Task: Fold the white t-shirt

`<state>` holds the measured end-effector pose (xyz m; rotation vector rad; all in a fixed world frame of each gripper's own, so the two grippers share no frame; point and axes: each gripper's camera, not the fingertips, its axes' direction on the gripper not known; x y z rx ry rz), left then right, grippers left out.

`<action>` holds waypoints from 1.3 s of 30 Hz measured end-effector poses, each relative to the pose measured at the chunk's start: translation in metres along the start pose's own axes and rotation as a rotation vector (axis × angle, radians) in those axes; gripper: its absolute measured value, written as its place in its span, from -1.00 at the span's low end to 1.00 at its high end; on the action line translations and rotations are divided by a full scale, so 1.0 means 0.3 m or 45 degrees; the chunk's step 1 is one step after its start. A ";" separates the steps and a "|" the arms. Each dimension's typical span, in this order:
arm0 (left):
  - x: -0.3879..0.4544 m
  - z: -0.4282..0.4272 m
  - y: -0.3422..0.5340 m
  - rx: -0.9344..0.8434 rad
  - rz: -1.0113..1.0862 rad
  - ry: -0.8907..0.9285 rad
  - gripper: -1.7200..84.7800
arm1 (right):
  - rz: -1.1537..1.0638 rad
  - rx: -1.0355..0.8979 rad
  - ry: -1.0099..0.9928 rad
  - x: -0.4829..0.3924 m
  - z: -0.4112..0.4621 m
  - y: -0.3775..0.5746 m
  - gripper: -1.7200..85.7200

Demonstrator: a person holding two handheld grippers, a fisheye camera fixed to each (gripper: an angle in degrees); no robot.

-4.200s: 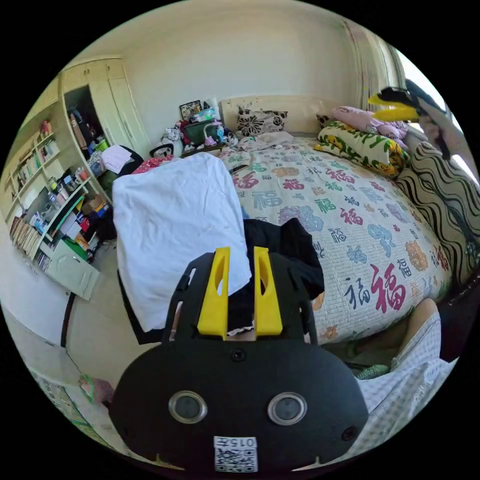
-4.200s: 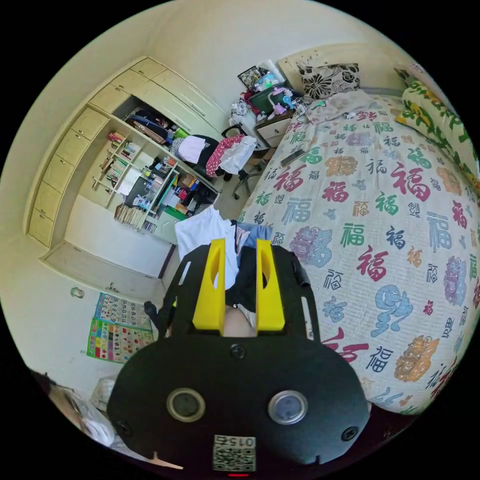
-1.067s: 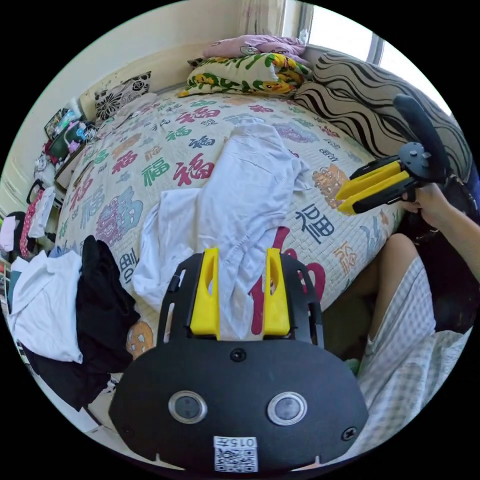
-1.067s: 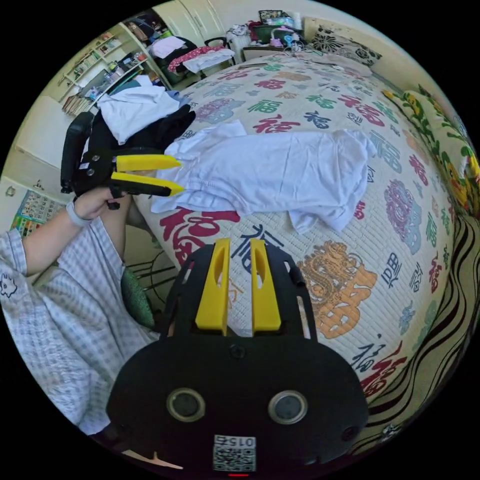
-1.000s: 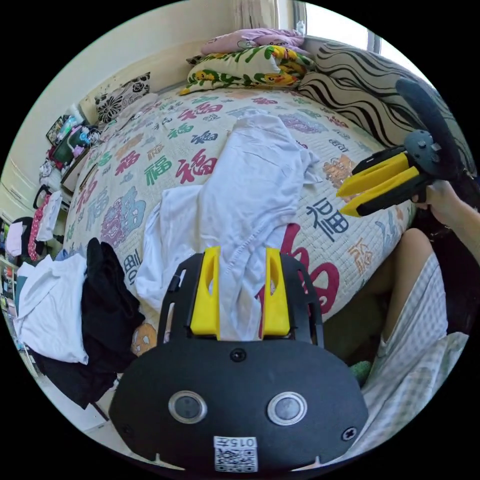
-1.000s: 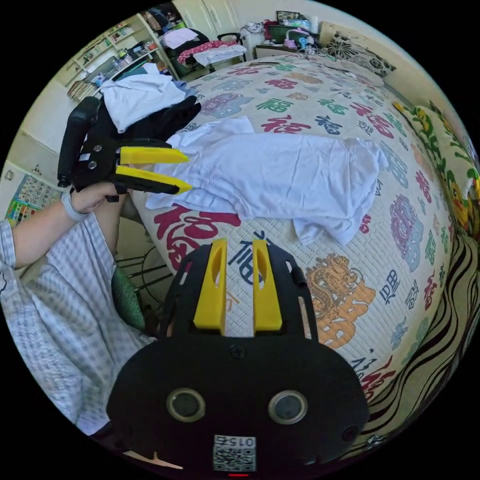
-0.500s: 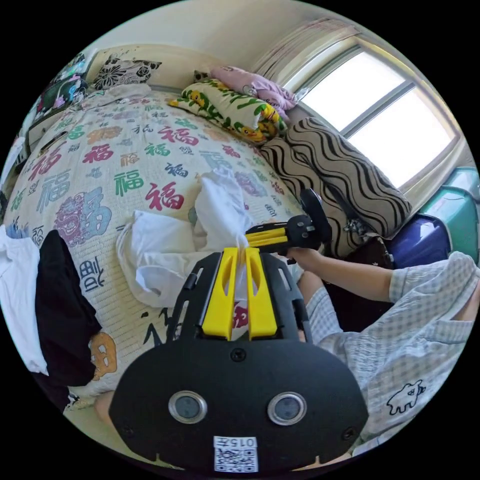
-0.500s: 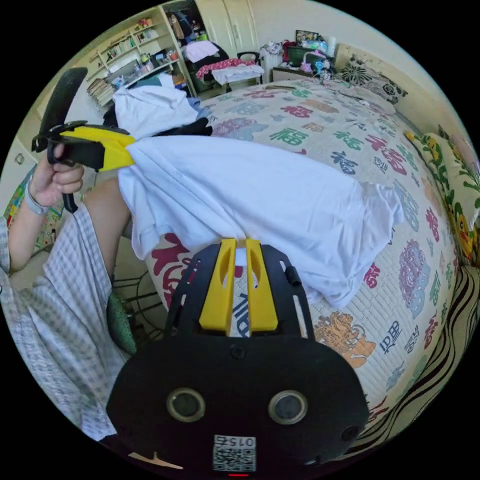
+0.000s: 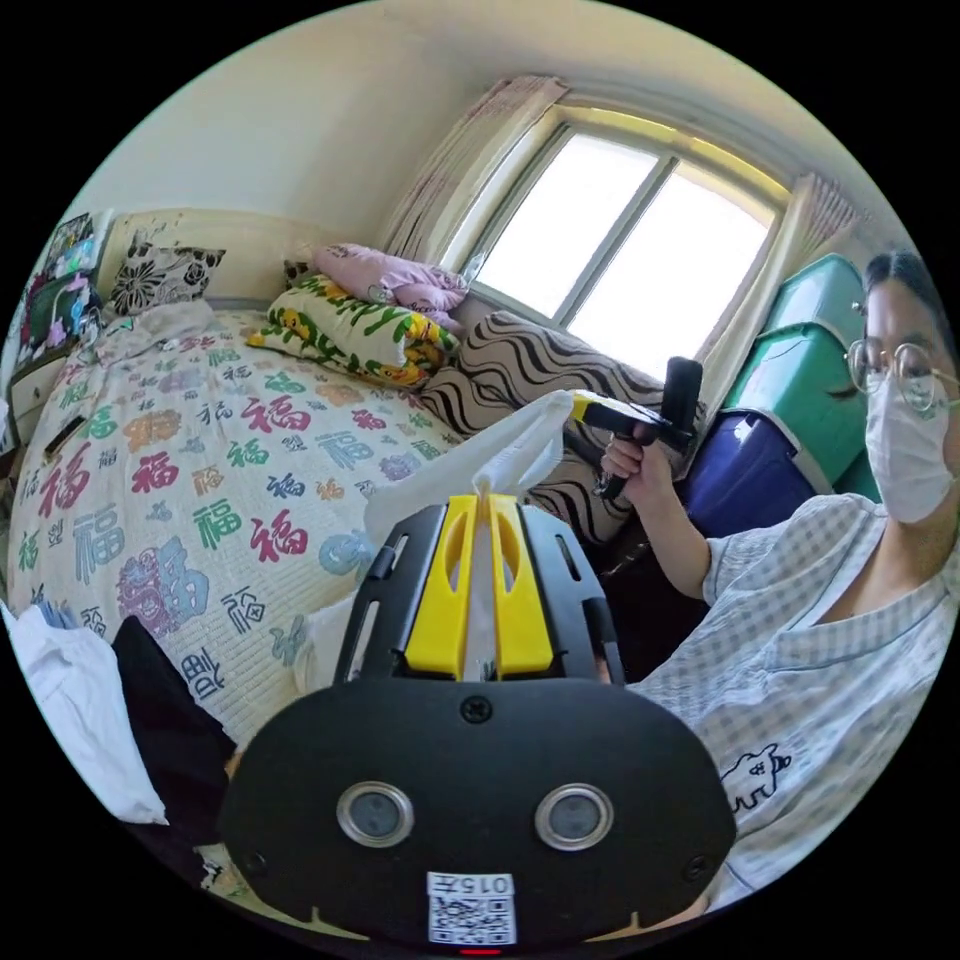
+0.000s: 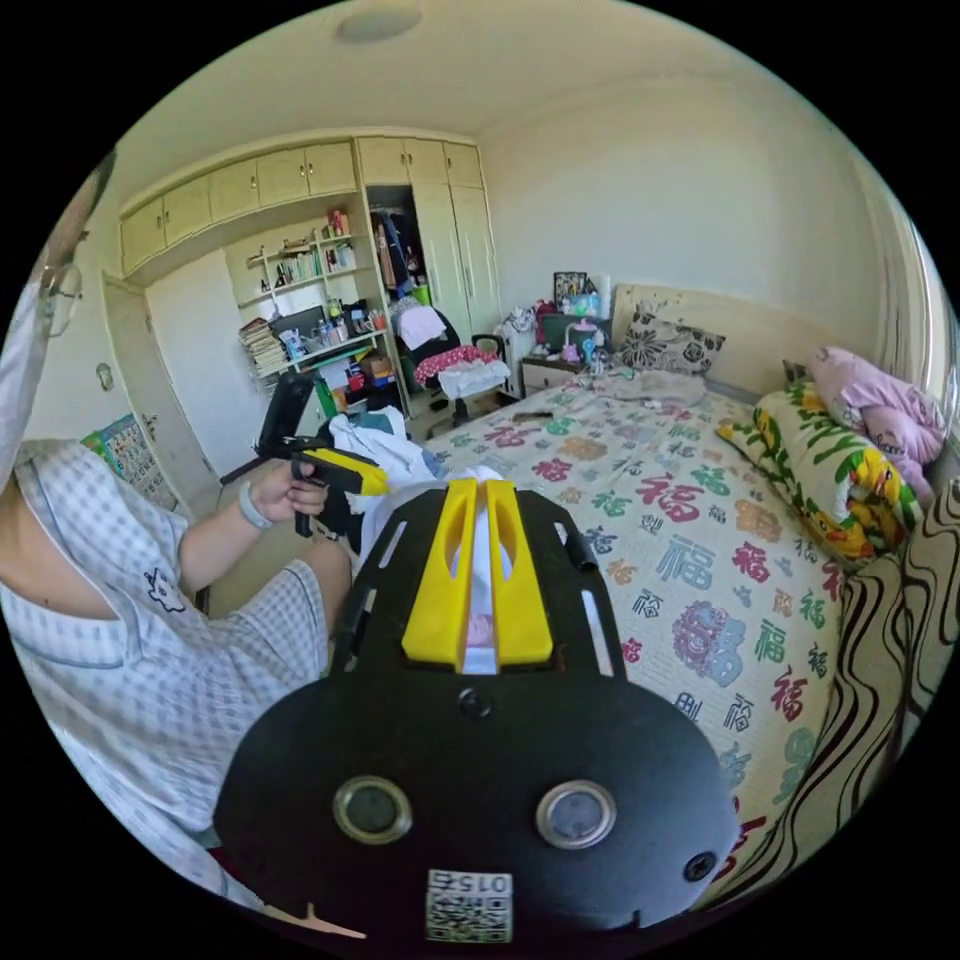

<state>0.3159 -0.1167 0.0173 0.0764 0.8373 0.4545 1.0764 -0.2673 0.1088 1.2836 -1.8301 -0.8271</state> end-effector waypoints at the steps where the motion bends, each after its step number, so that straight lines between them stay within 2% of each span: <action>1: 0.036 -0.050 -0.007 0.077 0.022 0.031 -0.96 | -0.038 0.051 0.019 -0.048 -0.080 -0.028 -0.95; 3: 0.099 -0.130 -0.031 0.174 0.092 0.050 -0.96 | -0.086 0.112 0.072 -0.113 -0.192 -0.069 -0.95; 6: 0.255 -0.258 -0.102 0.270 0.287 -0.075 -0.96 | -0.129 0.192 0.165 -0.206 -0.366 -0.136 -0.95; 14: 0.778 -0.607 -0.304 0.484 0.845 -0.203 -0.96 | -0.321 0.514 0.387 -0.477 -0.951 -0.328 -0.95; 22: 0.999 -0.745 -0.274 0.659 1.101 -0.330 -0.97 | -0.433 0.635 0.613 -0.654 -1.216 -0.410 -0.96; 27: 0.937 -0.734 -0.292 0.675 1.067 -0.275 -0.96 | -0.430 0.610 0.678 -0.615 -1.254 -0.473 -0.96; 30: 0.828 -0.663 -0.338 0.637 0.991 -0.285 -0.96 | -0.365 0.556 0.671 -0.493 -1.220 -0.534 -0.95; 33: 0.662 -0.527 -0.399 0.543 0.908 -0.334 -0.97 | -0.259 0.405 0.698 -0.273 -1.110 -0.615 -0.95; 36: 0.412 -0.297 -0.507 0.412 0.754 -0.438 -0.97 | -0.044 0.176 0.753 0.086 -0.879 -0.713 -0.94; 38: 0.138 -0.033 -0.594 0.325 0.525 -0.706 -0.97 | 0.216 -0.112 0.722 0.456 -0.614 -0.751 -0.91; 39: 0.059 0.035 -0.604 0.307 0.431 -0.829 -0.97 | 0.297 -0.185 0.688 0.549 -0.547 -0.739 -0.90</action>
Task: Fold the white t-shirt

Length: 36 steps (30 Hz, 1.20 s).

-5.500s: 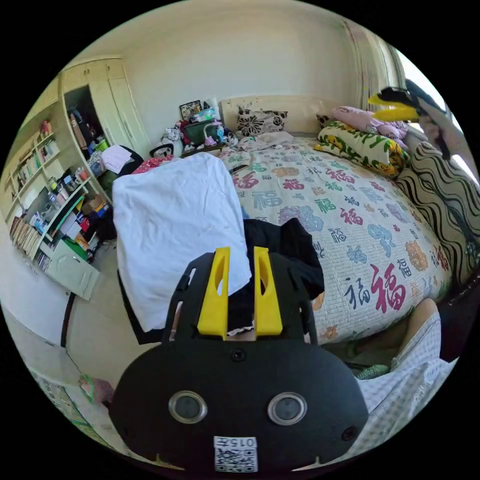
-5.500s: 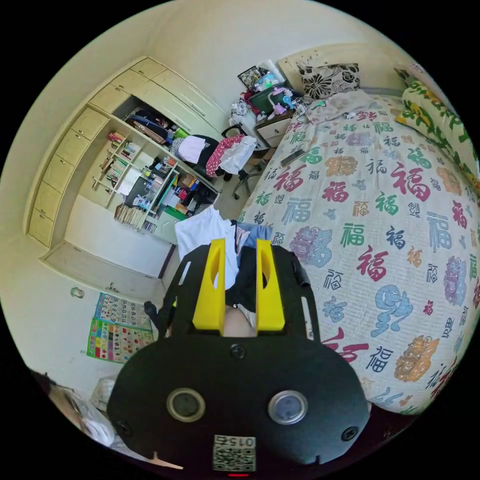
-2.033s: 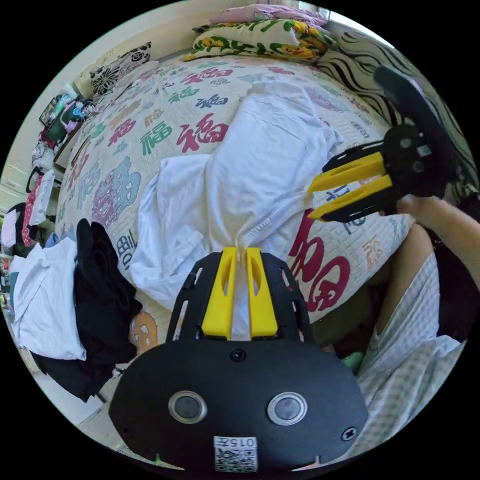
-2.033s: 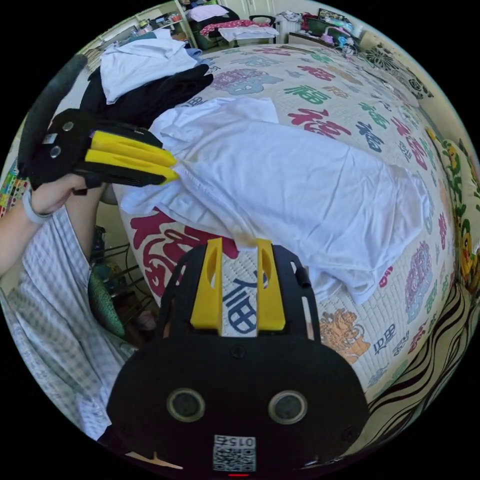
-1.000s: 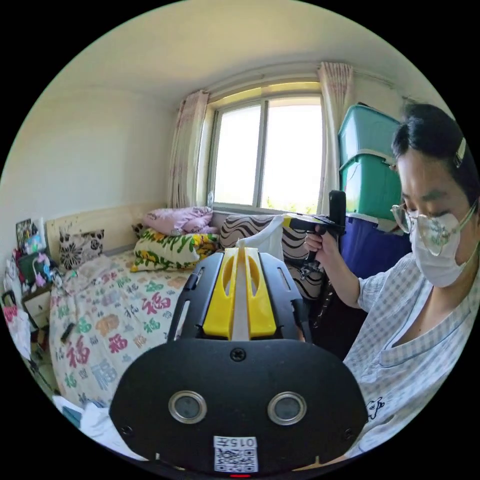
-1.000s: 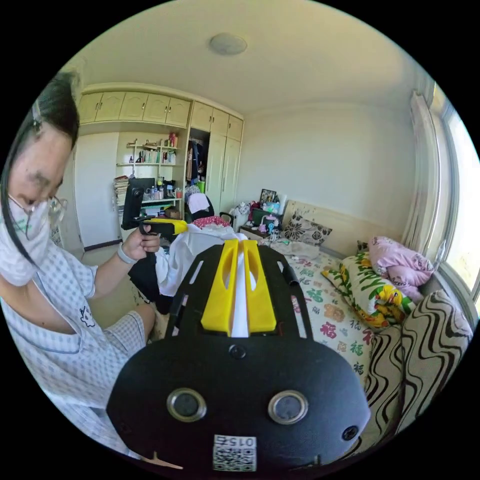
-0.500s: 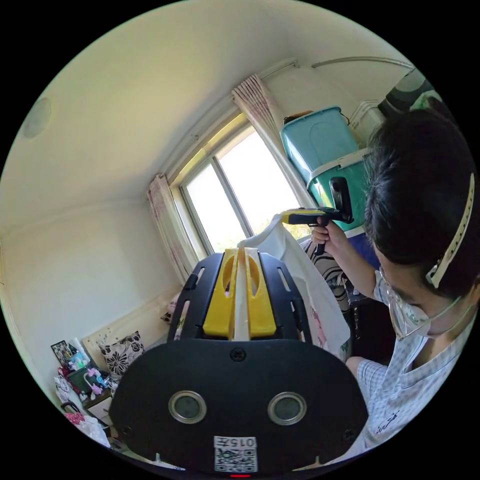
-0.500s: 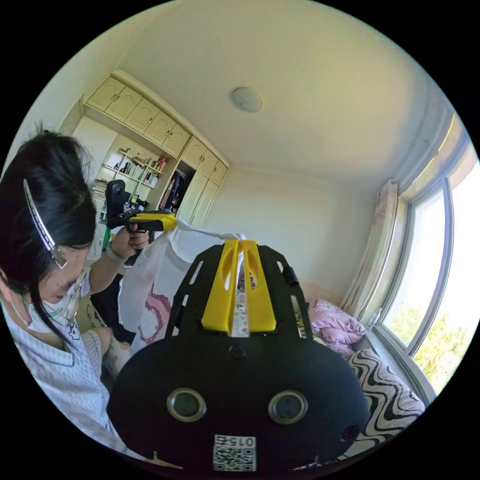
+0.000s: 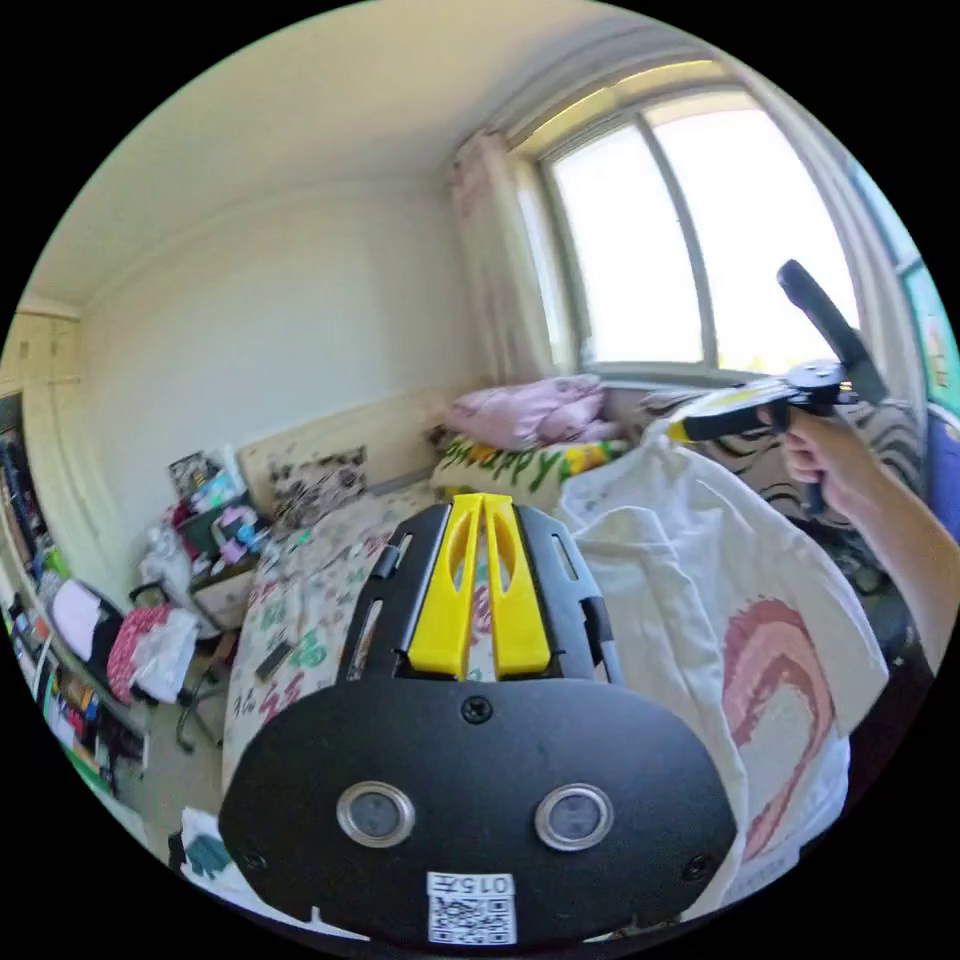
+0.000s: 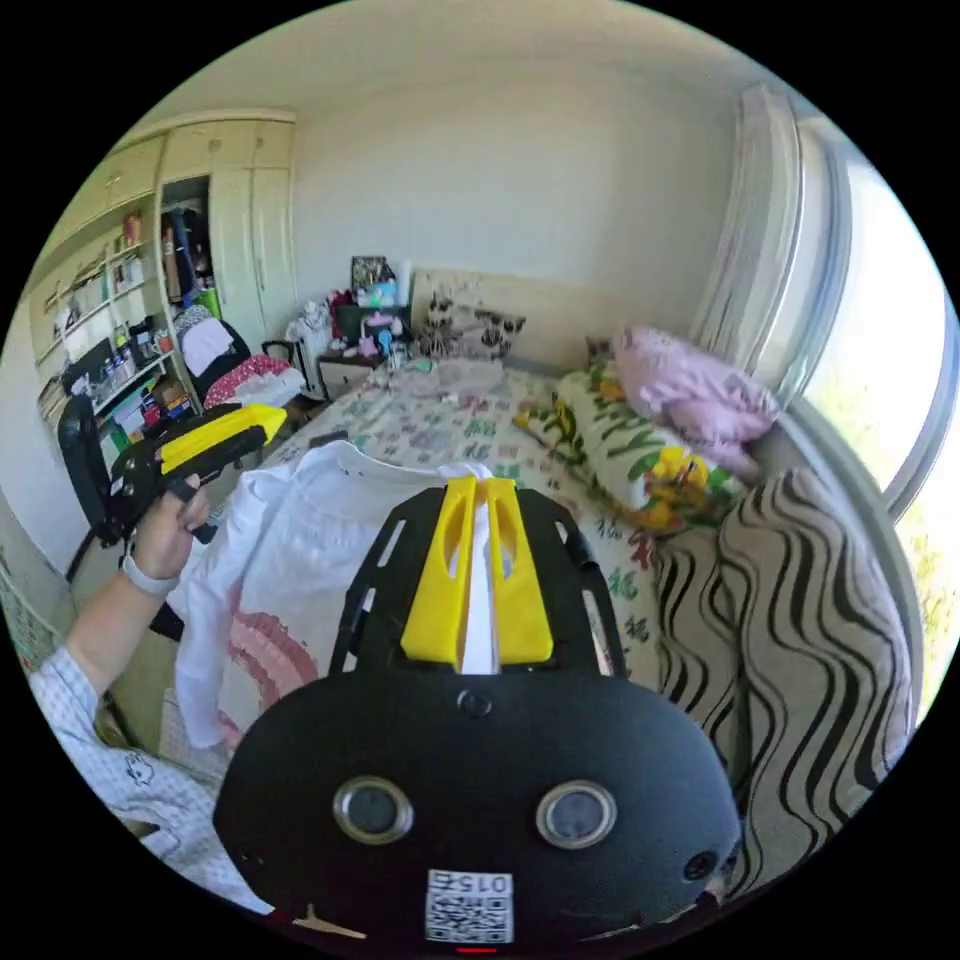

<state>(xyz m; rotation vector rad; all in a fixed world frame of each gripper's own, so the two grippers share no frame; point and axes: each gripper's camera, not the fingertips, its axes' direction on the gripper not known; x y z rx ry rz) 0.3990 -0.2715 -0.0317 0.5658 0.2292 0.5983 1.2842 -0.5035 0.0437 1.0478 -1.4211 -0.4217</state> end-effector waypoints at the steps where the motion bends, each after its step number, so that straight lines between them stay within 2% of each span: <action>1: -0.037 0.191 0.074 -0.182 -0.059 -0.185 -0.97 | 0.101 -0.197 -0.071 0.081 0.193 -0.004 -0.88; 2: -0.077 0.343 0.170 -0.368 -0.114 -0.240 -0.97 | 0.188 -0.290 -0.121 0.138 0.332 0.030 -0.89; 3: -0.095 0.393 0.223 -0.426 -0.151 -0.226 -0.96 | 0.196 -0.278 -0.157 0.154 0.377 0.059 -0.89; 4: -0.117 0.449 0.344 -0.449 -0.158 -0.116 -0.96 | 0.155 -0.255 -0.251 0.173 0.450 0.132 -0.88; 6: -0.136 0.477 0.557 -0.436 -0.105 0.106 -0.94 | 0.092 -0.351 -0.376 0.199 0.558 0.277 -0.84; 7: -0.155 0.494 0.714 -0.512 -0.132 0.189 -0.93 | 0.078 -0.451 -0.409 0.222 0.626 0.401 -0.82; 9: -0.188 0.525 0.969 -0.723 -0.270 0.282 -0.90 | 0.107 -0.623 -0.377 0.266 0.718 0.607 -0.79; 11: -0.218 0.525 1.312 -0.976 -0.616 0.477 -0.85 | 0.257 -0.861 -0.356 0.337 0.803 0.885 -0.75; 14: -0.169 0.477 1.612 -1.076 -0.947 0.718 -0.83 | 0.494 -1.031 -0.324 0.421 0.831 1.155 -0.72; 16: -0.138 0.457 1.695 -1.087 -1.013 0.691 -0.83 | 0.656 -0.999 -0.351 0.474 0.814 1.251 -0.73; 17: -0.138 0.447 1.717 -1.002 -1.068 0.677 -0.83 | 0.766 -0.905 -0.383 0.511 0.794 1.287 -0.74; 20: -0.115 0.536 1.738 -1.014 -1.095 0.808 -0.81 | 0.906 -0.856 -0.440 0.567 0.803 1.316 -0.76; 22: -0.089 0.603 1.732 -1.062 -1.036 0.793 -0.82 | 0.879 -0.895 -0.441 0.574 0.826 1.300 -0.85; 25: -0.091 0.671 1.715 -1.150 -0.979 0.661 -0.91 | 0.798 -1.027 -0.602 0.573 0.889 1.261 -0.93; 27: -0.103 0.678 1.707 -1.115 -0.958 0.666 -0.95 | 0.737 -1.034 -0.516 0.586 0.875 1.218 -0.94; 28: -0.111 0.672 1.693 -1.030 -0.992 0.768 -0.96 | 0.684 -1.011 -0.397 0.601 0.844 1.186 -0.95; 30: -0.115 0.657 1.659 -0.922 -1.009 0.846 -0.96 | 0.692 -0.933 -0.337 0.644 0.788 1.149 -0.96; 32: -0.089 0.661 1.622 -0.876 -0.904 0.910 -0.95 | 0.746 -0.824 -0.207 0.720 0.713 1.114 -0.96; 34: -0.092 0.673 1.630 -0.894 -0.857 0.805 -0.93 | 0.759 -0.788 -0.100 0.763 0.679 1.088 -0.96; 36: -0.138 0.692 1.688 -0.924 -0.979 0.637 -0.91 | 0.741 -0.796 -0.065 0.787 0.676 1.070 -0.96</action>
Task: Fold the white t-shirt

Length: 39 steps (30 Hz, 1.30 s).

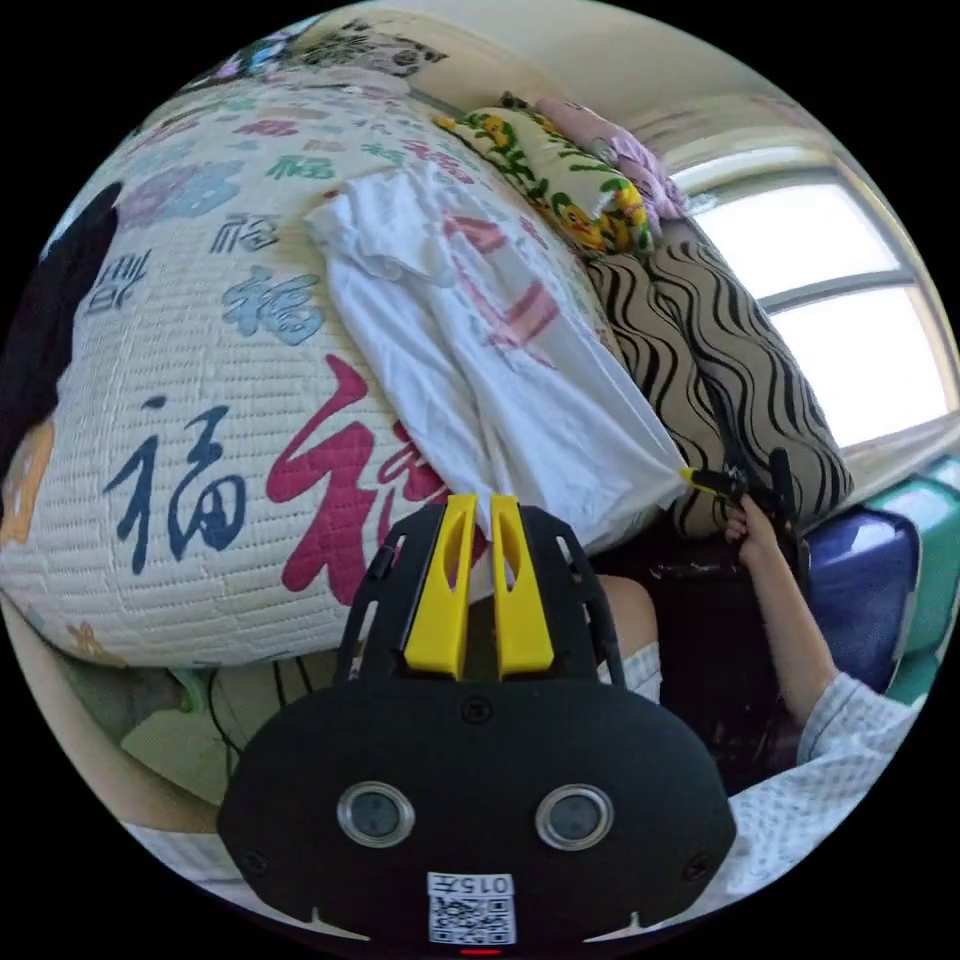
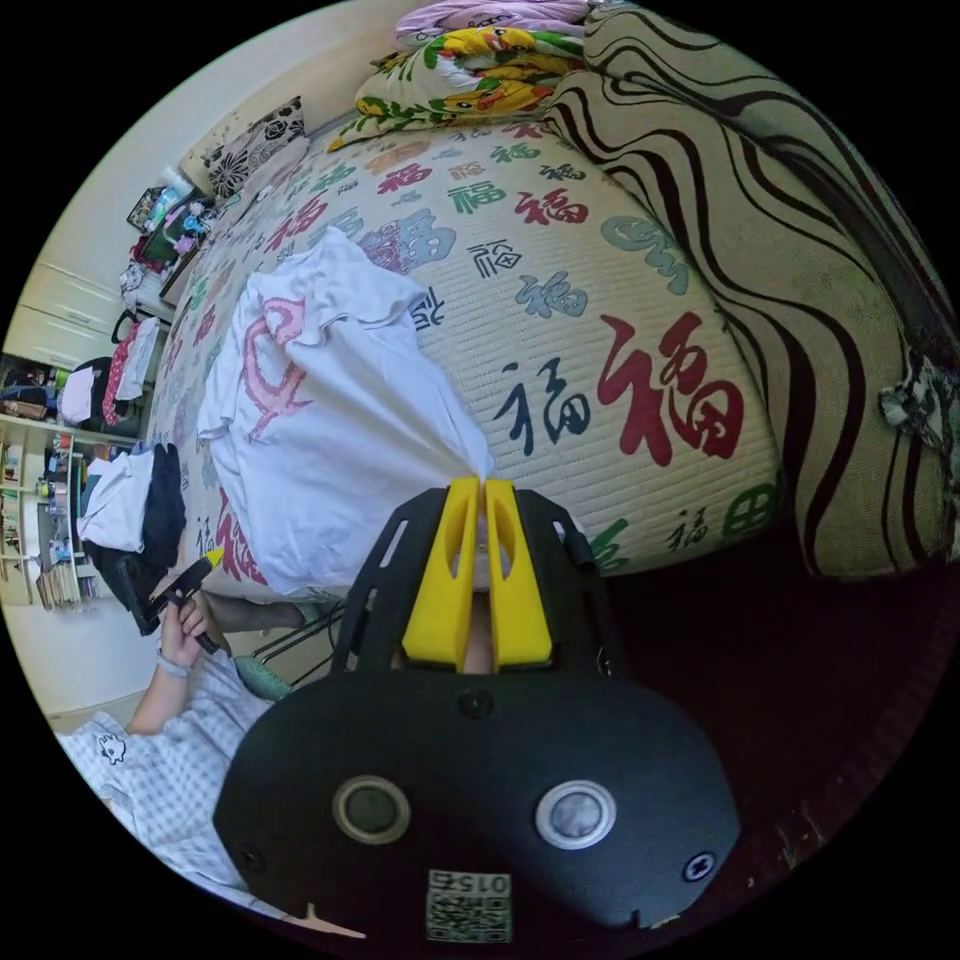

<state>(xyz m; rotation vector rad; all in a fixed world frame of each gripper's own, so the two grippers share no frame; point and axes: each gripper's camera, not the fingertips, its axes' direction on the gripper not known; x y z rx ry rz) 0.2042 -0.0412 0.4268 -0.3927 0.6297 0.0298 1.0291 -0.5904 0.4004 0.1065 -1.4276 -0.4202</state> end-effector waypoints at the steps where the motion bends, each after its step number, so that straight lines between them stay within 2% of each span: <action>1: -0.068 0.018 -0.006 0.005 -0.142 0.051 -0.88 | -0.006 -0.028 -0.012 0.002 0.006 -0.015 -0.96; 2: -0.122 0.054 -0.012 -0.024 -0.255 0.154 -0.84 | -0.009 -0.038 -0.005 0.001 0.014 -0.026 -0.96; 5: -0.139 0.183 -0.040 -0.176 -0.315 0.238 -0.79 | -0.030 -0.070 0.011 -0.006 0.046 -0.043 -0.96; 11: -0.061 0.268 -0.095 -0.157 -0.273 -0.098 -0.91 | -0.022 -0.092 -0.031 0.022 0.069 -0.060 -0.96; 15: -0.019 0.290 -0.133 -0.191 -0.086 -0.157 -0.97 | -0.024 -0.086 -0.068 0.035 0.055 -0.066 -0.96; 20: -0.070 0.117 -0.161 -0.067 -0.051 0.032 -0.98 | -0.111 -0.133 -0.073 0.018 0.037 -0.067 -0.96; 25: -0.151 -0.133 -0.130 -0.010 -0.037 -0.093 -0.98 | -0.281 -0.260 -0.040 -0.040 0.069 -0.018 -0.96; 29: -0.215 -0.243 -0.106 -0.021 -0.106 -0.252 -0.98 | -0.385 -0.422 0.112 -0.082 0.167 0.039 -0.95; 36: -0.268 -0.065 -0.161 -0.298 -0.160 -0.356 -0.90 | -0.365 -0.631 0.098 -0.069 0.329 0.096 -0.89; 39: -0.221 0.017 -0.207 -0.421 -0.102 -0.477 -0.82 | -0.362 -0.598 0.333 -0.061 0.316 0.102 -0.85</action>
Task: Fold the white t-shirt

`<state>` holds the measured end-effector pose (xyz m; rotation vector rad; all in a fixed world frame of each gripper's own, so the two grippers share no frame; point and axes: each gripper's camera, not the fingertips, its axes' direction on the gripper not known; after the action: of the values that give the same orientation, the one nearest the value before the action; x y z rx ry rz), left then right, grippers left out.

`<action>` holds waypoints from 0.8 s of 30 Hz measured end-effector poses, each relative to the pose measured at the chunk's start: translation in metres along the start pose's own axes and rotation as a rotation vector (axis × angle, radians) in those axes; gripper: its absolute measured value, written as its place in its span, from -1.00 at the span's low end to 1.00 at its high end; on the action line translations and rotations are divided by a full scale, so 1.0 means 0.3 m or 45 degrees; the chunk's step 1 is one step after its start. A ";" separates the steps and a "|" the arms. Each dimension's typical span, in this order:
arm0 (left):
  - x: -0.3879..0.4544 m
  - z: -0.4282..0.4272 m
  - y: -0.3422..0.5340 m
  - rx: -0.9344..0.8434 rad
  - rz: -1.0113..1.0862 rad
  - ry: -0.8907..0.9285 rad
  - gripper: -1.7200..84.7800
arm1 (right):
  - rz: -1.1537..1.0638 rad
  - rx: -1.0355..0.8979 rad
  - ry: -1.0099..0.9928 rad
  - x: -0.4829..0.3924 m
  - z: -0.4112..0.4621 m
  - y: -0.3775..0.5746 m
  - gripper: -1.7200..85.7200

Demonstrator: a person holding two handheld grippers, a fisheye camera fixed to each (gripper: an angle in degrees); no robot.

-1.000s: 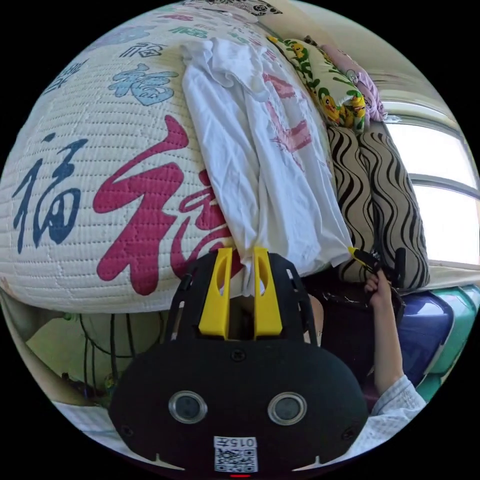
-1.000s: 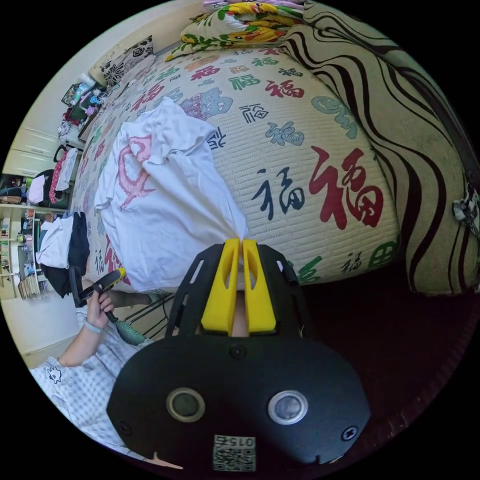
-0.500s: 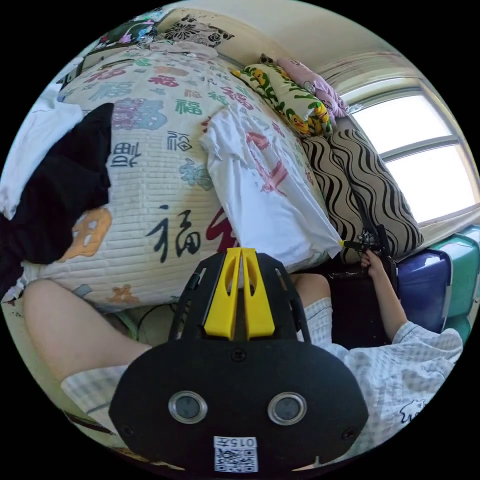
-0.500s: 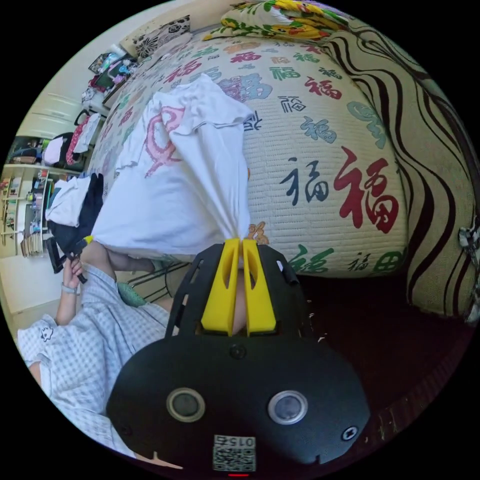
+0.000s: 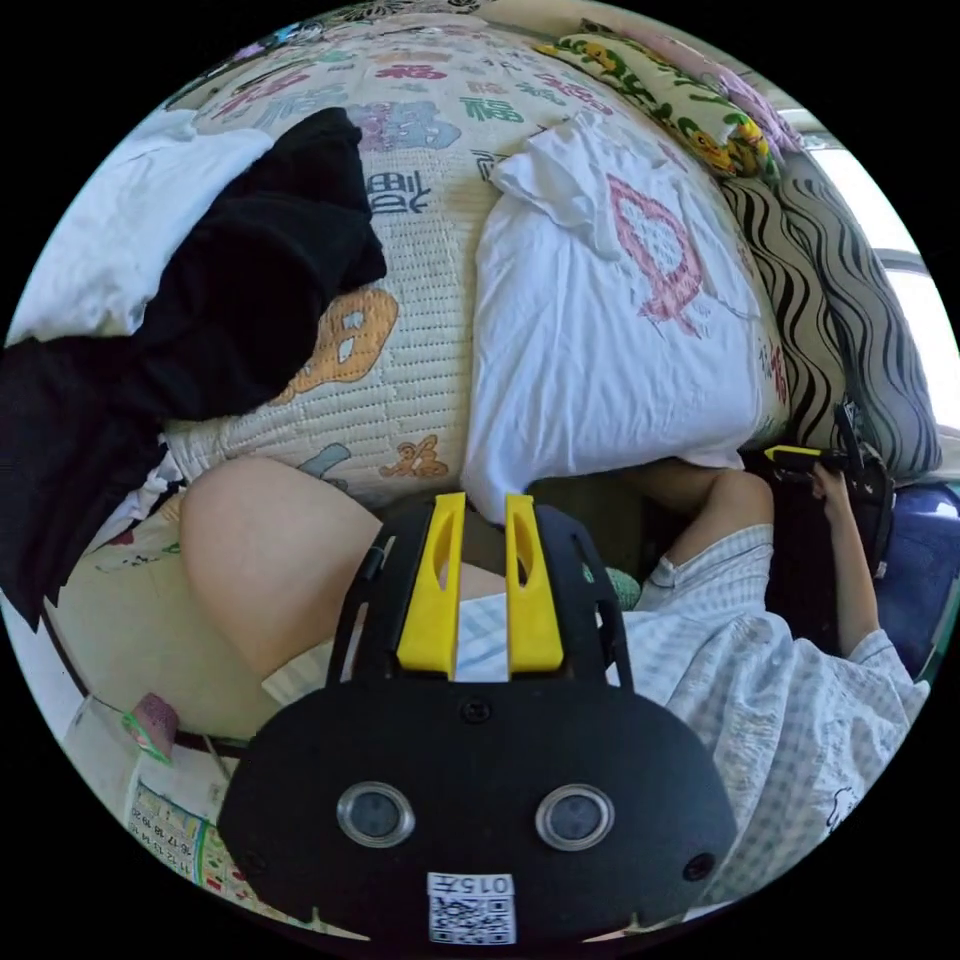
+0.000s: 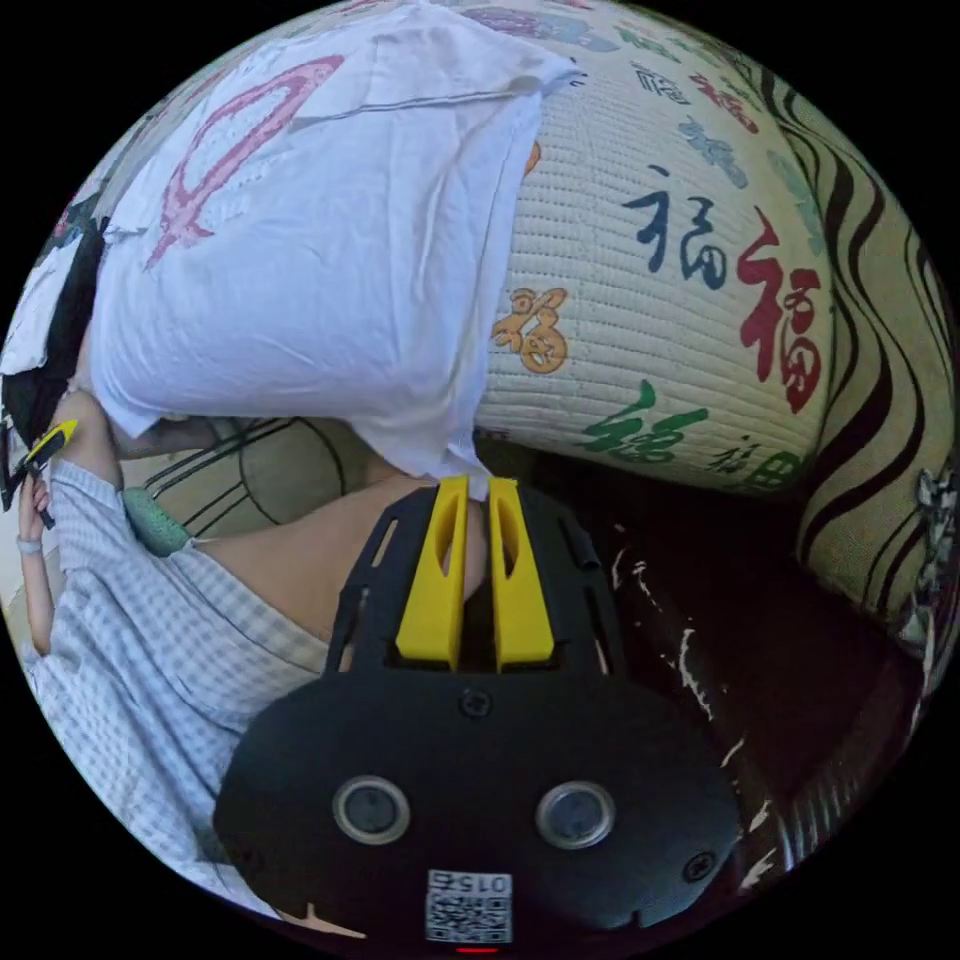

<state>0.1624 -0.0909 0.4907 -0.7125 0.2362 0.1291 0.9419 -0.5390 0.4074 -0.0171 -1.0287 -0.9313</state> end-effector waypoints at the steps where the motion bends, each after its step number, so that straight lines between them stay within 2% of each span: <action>1: 0.031 -0.013 -0.011 0.022 0.039 -0.013 -0.81 | -0.006 0.043 0.082 0.000 -0.025 0.014 -0.85; 4: 0.108 -0.073 -0.060 0.159 0.102 0.009 -0.82 | -0.030 0.226 0.156 0.008 -0.112 0.038 -0.84; 8: 0.294 -0.118 -0.263 0.330 0.270 0.315 -0.82 | -0.024 0.457 0.100 0.047 -0.215 -0.003 -0.84; 12: 0.515 -0.059 -0.524 0.338 0.373 0.512 -0.81 | 0.035 0.553 -0.053 0.128 -0.255 -0.102 -0.84; 17: 0.824 0.165 -0.945 0.232 0.402 0.568 -0.80 | 0.155 0.589 -0.346 0.324 -0.253 -0.284 -0.83; 24: 1.024 0.476 -1.308 -0.042 0.321 0.678 -0.85 | 0.161 0.467 -0.583 0.528 -0.173 -0.440 -0.87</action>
<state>0.5606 -0.2797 0.7638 -0.7390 0.8357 0.1821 0.9200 -0.7475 0.4432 0.0111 -1.5944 -0.6227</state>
